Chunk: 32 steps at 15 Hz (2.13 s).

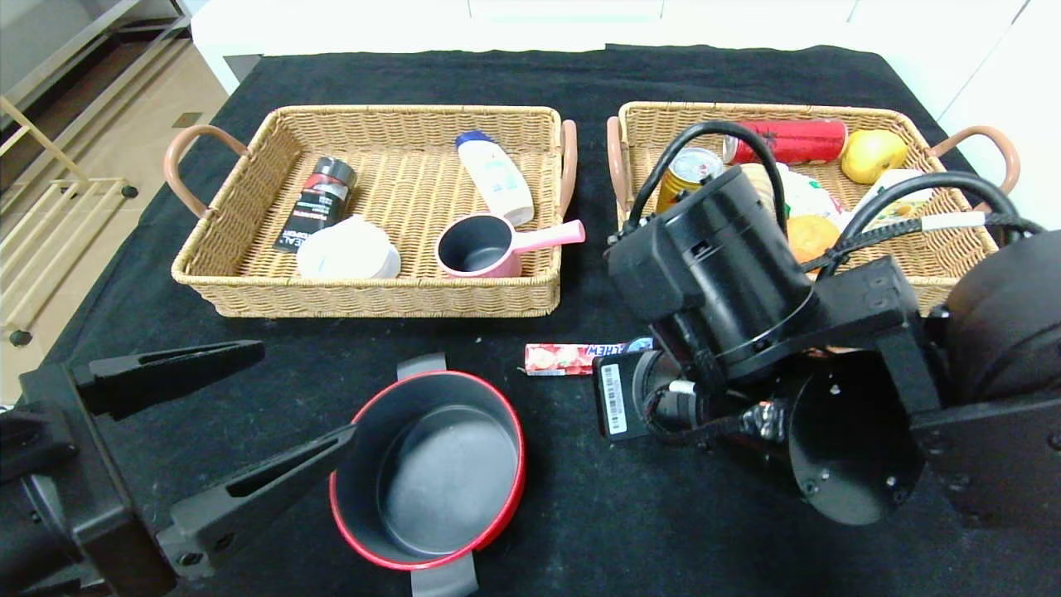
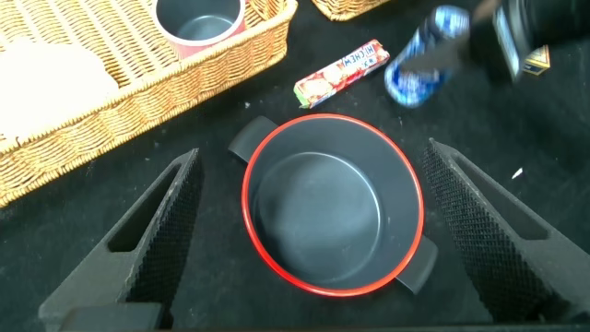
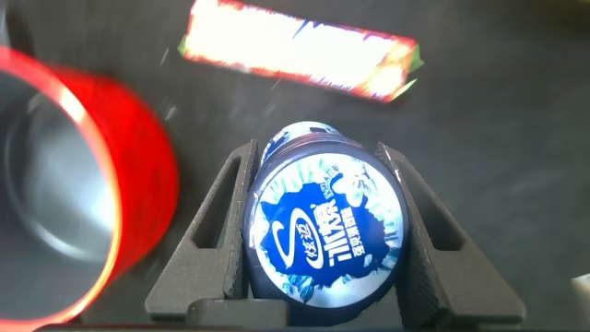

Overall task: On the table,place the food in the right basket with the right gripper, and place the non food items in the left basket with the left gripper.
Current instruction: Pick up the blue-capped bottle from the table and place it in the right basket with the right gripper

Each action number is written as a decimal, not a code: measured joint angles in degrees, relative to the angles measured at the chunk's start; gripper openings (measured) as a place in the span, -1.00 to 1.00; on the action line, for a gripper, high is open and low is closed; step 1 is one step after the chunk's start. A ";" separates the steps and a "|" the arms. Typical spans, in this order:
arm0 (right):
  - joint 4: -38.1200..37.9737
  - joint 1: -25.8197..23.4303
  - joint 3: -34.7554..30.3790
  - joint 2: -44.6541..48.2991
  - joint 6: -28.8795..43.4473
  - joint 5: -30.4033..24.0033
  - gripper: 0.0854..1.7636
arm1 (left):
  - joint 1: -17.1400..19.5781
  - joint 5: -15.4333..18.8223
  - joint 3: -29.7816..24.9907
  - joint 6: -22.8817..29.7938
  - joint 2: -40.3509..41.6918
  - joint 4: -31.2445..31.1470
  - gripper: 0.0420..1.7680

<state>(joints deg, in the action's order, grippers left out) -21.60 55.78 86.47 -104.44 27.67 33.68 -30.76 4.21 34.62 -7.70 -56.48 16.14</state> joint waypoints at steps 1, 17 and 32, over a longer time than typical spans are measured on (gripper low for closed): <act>0.11 -1.43 0.44 0.55 -0.50 0.05 -0.03 | 0.00 0.00 0.00 0.02 -0.02 0.00 0.94; 1.23 -17.15 16.97 -1.05 -5.18 0.16 -0.04 | 0.00 0.00 0.10 0.00 0.22 0.00 0.94; 5.67 -18.88 18.88 -4.63 -6.10 0.18 0.26 | 0.00 0.06 0.05 0.02 0.23 0.01 0.94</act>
<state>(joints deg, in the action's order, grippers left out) -15.93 36.90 105.35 -109.07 21.58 33.87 -30.76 4.27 34.67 -7.68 -56.25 16.15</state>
